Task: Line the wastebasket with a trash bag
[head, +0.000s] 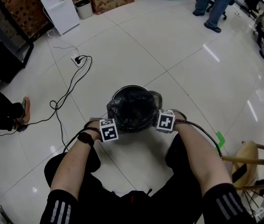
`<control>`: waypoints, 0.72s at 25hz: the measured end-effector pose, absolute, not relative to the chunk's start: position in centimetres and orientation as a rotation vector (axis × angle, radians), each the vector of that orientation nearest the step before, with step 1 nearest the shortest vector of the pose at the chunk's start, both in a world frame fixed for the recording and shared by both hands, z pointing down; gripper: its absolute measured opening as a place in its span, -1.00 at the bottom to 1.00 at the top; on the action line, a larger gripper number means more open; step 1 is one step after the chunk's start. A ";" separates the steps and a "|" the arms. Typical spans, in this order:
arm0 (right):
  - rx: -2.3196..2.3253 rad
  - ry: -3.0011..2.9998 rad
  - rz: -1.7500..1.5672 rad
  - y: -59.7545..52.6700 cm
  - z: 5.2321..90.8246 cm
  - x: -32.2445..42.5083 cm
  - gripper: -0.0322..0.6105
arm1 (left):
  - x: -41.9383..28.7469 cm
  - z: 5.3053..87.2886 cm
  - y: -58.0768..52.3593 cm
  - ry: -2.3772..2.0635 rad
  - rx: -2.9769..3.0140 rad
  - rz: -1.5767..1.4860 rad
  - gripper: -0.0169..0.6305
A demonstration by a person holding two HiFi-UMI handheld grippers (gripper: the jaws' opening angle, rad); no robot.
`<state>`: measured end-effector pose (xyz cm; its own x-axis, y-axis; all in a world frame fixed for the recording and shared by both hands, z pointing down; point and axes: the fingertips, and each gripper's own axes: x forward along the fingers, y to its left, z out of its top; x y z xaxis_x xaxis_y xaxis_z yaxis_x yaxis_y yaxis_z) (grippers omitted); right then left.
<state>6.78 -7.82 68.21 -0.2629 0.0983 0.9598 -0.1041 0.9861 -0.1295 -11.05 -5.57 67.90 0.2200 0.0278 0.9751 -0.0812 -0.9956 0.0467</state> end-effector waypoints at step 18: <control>-0.134 -1.969 0.548 -8.6 57.7 10.3 -0.52 | -11.4 66.1 -4.5 0.005 2.388 1.858 -0.65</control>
<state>10.30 -8.56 57.74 -0.4532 0.3294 0.8283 -0.1457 0.8894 -0.4334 -11.44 -4.50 66.09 0.2481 0.0739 0.9659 -0.0683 -0.9933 0.0935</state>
